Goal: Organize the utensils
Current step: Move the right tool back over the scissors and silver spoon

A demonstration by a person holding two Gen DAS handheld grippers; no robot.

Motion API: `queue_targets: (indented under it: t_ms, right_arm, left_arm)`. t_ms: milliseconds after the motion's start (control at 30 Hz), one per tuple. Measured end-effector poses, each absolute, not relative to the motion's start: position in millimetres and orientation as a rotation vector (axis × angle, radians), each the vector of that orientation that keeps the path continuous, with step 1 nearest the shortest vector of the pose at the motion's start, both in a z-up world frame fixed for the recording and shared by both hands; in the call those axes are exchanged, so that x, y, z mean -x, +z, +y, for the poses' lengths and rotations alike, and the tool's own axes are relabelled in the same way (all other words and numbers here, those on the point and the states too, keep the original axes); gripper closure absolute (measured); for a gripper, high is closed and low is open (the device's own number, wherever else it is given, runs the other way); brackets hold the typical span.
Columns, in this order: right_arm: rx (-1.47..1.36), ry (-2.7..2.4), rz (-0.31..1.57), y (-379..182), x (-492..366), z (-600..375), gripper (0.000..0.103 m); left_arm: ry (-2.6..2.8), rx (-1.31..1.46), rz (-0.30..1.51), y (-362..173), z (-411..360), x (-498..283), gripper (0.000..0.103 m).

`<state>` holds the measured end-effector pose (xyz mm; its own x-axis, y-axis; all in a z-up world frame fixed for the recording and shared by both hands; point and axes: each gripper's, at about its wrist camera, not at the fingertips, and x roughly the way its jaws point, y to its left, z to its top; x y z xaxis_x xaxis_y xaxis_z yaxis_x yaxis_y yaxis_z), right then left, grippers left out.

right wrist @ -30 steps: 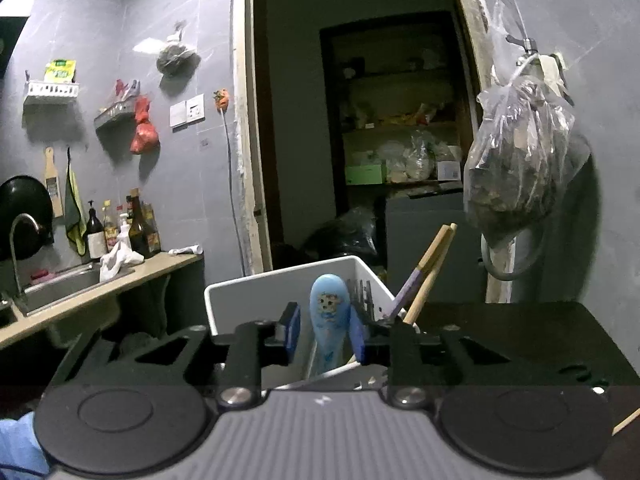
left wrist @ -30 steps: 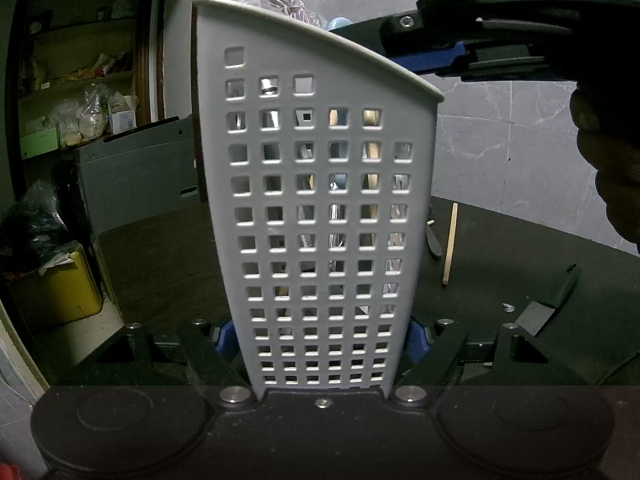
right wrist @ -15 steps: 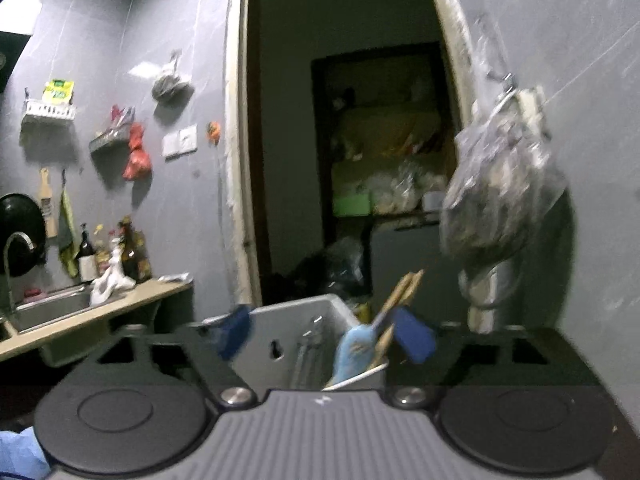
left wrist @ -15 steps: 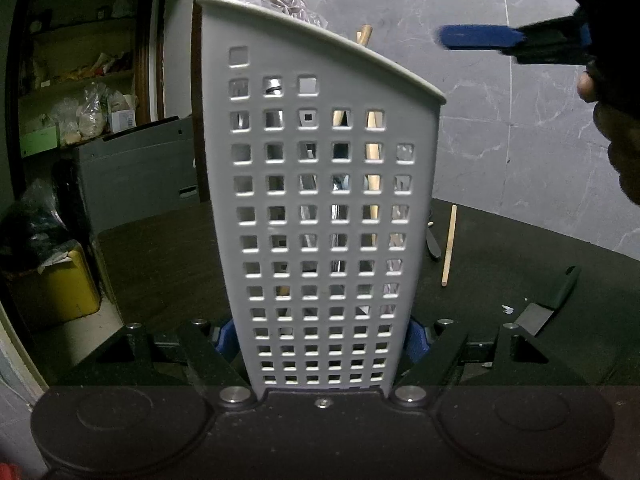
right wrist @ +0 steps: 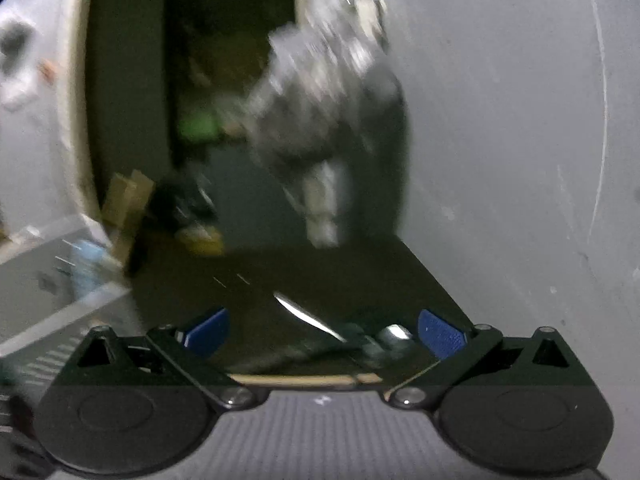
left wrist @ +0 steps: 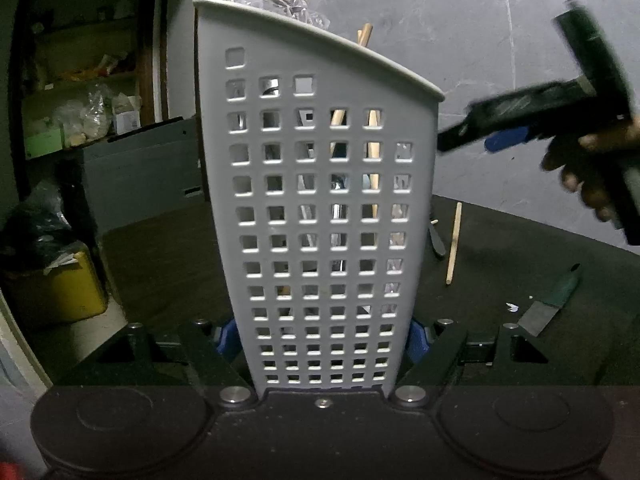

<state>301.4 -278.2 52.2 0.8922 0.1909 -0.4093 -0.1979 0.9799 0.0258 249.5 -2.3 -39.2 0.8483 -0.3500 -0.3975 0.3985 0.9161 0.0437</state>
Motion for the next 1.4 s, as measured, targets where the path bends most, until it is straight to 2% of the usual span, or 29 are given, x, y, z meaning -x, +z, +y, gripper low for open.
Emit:
queue_targets:
  t_ms: [133, 367, 433, 600, 1000, 1400]
  right_arm:
    - [0.101, 0.153, 0.498, 35.9, -342.8, -265.5, 0.0]
    - [0.221, 0.147, 0.49, 10.0, -386.6, -235.3, 0.001]
    - [0.236, 0.176, 0.502, 2.3, -396.8, -228.6, 0.007]
    - [0.237, 0.217, 0.558, -13.7, -417.0, -217.5, 0.015]
    - [0.223, 0.21, 0.574, -26.7, -429.0, -212.5, 0.012]
    - [0.189, 0.158, 0.599, -25.4, -405.6, -239.5, 0.018]
  left_arm:
    - [-0.393, -0.135, 0.395, -39.2, -4.3, -247.6, 0.026]
    - [-0.394, -0.134, 0.397, -37.6, -6.4, -246.9, 0.026]
    - [-0.395, -0.134, 0.397, -37.6, -6.4, -246.9, 0.026]
    - [-0.398, -0.13, 0.4, -37.1, -6.3, -247.1, 0.026]
    - [-0.397, -0.138, 0.402, -36.4, -6.4, -249.2, 0.026]
    - [-0.398, -0.139, 0.403, -36.5, -7.4, -249.5, 0.026]
